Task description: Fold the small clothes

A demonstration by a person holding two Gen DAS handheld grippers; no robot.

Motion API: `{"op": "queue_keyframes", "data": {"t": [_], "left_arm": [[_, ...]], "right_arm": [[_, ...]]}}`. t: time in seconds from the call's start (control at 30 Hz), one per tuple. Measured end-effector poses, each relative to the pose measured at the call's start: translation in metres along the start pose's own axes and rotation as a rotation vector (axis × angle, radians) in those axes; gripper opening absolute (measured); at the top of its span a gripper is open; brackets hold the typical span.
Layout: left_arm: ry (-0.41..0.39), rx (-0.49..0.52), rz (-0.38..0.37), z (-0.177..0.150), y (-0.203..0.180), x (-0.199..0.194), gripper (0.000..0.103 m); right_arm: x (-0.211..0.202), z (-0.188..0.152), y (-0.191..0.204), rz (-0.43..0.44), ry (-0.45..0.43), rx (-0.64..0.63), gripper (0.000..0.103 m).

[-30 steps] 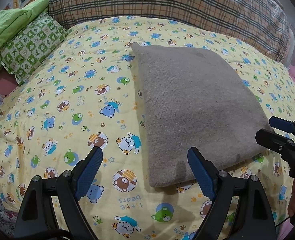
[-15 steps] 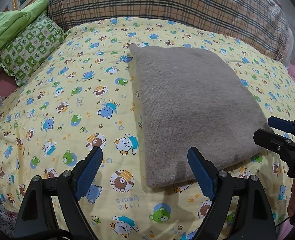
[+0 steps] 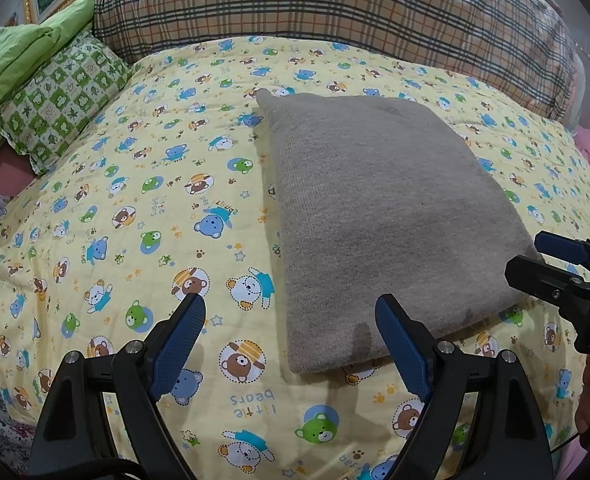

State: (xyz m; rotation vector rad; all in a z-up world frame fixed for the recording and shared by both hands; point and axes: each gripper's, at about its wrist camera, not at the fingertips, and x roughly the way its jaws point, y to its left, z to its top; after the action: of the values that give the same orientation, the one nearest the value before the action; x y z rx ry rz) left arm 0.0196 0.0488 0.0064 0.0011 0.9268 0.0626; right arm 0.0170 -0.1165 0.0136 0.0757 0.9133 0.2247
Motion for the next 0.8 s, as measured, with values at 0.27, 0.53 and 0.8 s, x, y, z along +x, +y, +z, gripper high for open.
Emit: {"op": "queue_keyframes", "data": {"t": [0.27,0.53,0.8], "left_arm": [[0.0,0.002,-0.001,-0.001,0.0006,-0.001,0.087],[-0.003,0.005,-0.005,-0.0008,-0.0013,-0.0025,0.087],[-0.003,0.01,-0.009,0.0001,-0.0016,-0.0025,0.087]], "right_arm": [[-0.0009,0.0011,-0.0003,0.002,-0.001,0.001,0.092],[-0.0027,0.0006,-0.0004,-0.001,-0.004,0.002,0.092],[-0.0052,0.0015,-0.0008,0.001,-0.006,0.003,0.092]]}}
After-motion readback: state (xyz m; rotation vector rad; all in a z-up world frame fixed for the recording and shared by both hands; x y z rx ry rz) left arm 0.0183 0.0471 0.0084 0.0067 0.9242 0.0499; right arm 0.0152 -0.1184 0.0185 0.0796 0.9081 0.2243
